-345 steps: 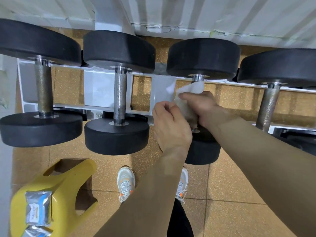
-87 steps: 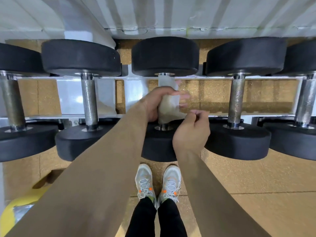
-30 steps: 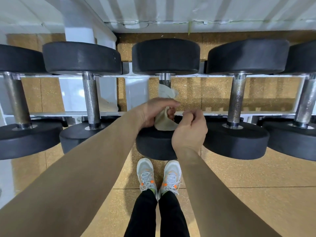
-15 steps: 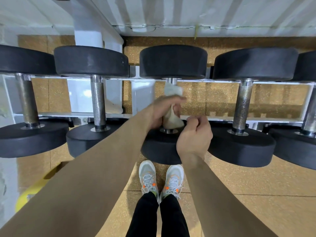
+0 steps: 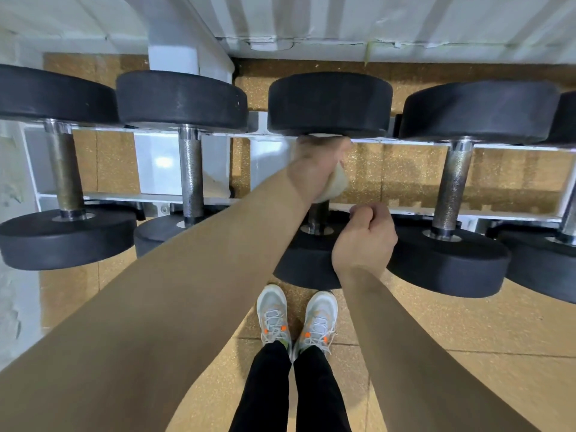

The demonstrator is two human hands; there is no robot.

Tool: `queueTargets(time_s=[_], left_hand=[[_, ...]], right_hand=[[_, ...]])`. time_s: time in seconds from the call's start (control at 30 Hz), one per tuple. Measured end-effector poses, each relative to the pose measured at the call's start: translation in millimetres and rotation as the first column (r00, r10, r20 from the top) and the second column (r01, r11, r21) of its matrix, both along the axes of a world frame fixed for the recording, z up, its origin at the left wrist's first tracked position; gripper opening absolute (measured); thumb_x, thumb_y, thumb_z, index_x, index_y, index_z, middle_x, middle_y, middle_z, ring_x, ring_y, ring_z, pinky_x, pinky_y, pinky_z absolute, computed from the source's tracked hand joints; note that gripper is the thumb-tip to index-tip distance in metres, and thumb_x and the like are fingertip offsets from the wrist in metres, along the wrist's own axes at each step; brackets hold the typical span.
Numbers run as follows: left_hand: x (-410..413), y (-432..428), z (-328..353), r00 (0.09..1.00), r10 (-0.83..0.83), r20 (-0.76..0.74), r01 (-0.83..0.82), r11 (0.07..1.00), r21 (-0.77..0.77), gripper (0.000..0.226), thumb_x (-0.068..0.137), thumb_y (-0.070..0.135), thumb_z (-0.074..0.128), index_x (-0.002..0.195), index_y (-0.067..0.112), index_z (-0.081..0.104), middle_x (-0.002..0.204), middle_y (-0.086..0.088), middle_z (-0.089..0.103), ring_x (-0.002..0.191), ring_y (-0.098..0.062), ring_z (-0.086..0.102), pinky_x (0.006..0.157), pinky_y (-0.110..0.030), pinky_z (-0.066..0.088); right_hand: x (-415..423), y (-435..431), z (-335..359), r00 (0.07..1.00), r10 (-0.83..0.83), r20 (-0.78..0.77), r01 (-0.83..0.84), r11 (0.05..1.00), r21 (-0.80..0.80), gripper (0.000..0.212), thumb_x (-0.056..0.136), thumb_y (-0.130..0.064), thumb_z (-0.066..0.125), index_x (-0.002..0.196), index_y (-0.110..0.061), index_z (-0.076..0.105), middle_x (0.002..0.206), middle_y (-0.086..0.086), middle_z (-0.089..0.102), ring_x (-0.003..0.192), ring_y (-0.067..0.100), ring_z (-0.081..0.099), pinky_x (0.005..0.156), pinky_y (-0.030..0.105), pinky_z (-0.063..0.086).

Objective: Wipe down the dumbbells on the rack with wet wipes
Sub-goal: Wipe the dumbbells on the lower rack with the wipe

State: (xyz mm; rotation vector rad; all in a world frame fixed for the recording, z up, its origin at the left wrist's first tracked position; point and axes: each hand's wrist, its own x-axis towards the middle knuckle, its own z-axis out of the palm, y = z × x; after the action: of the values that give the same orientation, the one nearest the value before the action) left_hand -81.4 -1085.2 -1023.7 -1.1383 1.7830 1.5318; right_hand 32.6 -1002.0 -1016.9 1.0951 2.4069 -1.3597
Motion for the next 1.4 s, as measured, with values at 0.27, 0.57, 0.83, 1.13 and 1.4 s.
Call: queueTargets(time_s=[0.27, 0.57, 0.83, 1.13, 1.4], left_hand=[[51, -34, -17, 0.892, -0.446, 0.072, 0.376, 0.822, 0.427, 0.018, 0.087, 0.022, 0.078, 0.081, 0.009, 0.067, 0.079, -0.011, 0.068, 0.08, -0.025, 0.064, 0.09, -0.039, 0.051], [83, -28, 14, 0.812, -0.583, 0.024, 0.567, 0.778, -0.27, 0.03, 0.1, 0.037, 0.061, 0.094, 0.008, 0.061, 0.084, -0.005, 0.064, 0.081, -0.023, 0.064, 0.064, -0.03, 0.043], [116, -16, 73, 0.969, 0.015, -0.247, -0.022, 0.999, -0.025, 0.012, 0.087, 0.022, 0.077, 0.089, 0.01, 0.075, 0.096, -0.012, 0.077, 0.093, -0.025, 0.073, 0.087, -0.038, 0.059], [110, 42, 90, 0.929, 0.32, -0.185, -0.169, 0.814, 0.556, 0.04, 0.095, -0.01, 0.056, 0.131, 0.007, 0.06, 0.122, -0.013, 0.071, 0.117, -0.027, 0.067, 0.101, -0.041, 0.055], [107, 99, 86, 0.913, 0.395, -0.101, -0.262, 0.758, 0.597, 0.043, 0.093, -0.003, 0.063, 0.134, 0.011, 0.059, 0.12, -0.014, 0.07, 0.105, -0.025, 0.07, 0.074, -0.031, 0.058]], right_hand=[[-1, 0, 1, 1.0, 0.002, -0.005, -0.002, 1.0, 0.008, 0.026, 0.094, -0.025, 0.04, 0.085, -0.011, 0.06, 0.086, 0.008, 0.063, 0.077, 0.023, 0.055, 0.065, 0.031, 0.034], [-4, 1, 10, 1.0, -0.015, 0.025, 0.015, 1.0, -0.016, 0.024, 0.097, -0.023, 0.041, 0.09, -0.012, 0.062, 0.093, 0.008, 0.063, 0.078, 0.019, 0.056, 0.07, 0.032, 0.037], [-4, 2, 20, 0.985, 0.138, 0.1, -0.13, 0.988, -0.079, 0.03, 0.085, -0.044, 0.032, 0.085, -0.03, 0.058, 0.097, 0.003, 0.065, 0.092, 0.029, 0.059, 0.083, 0.041, 0.048], [-29, 126, 91, 0.974, 0.21, 0.081, -0.111, 0.761, -0.639, 0.024, 0.097, -0.036, 0.065, 0.111, -0.019, 0.074, 0.105, 0.002, 0.076, 0.102, 0.021, 0.072, 0.084, 0.037, 0.059], [-44, 183, 104, 0.813, 0.582, -0.018, -0.493, 0.673, -0.551, 0.01, 0.098, -0.016, 0.063, 0.097, -0.017, 0.072, 0.091, -0.004, 0.075, 0.091, 0.013, 0.071, 0.089, 0.038, 0.056]])
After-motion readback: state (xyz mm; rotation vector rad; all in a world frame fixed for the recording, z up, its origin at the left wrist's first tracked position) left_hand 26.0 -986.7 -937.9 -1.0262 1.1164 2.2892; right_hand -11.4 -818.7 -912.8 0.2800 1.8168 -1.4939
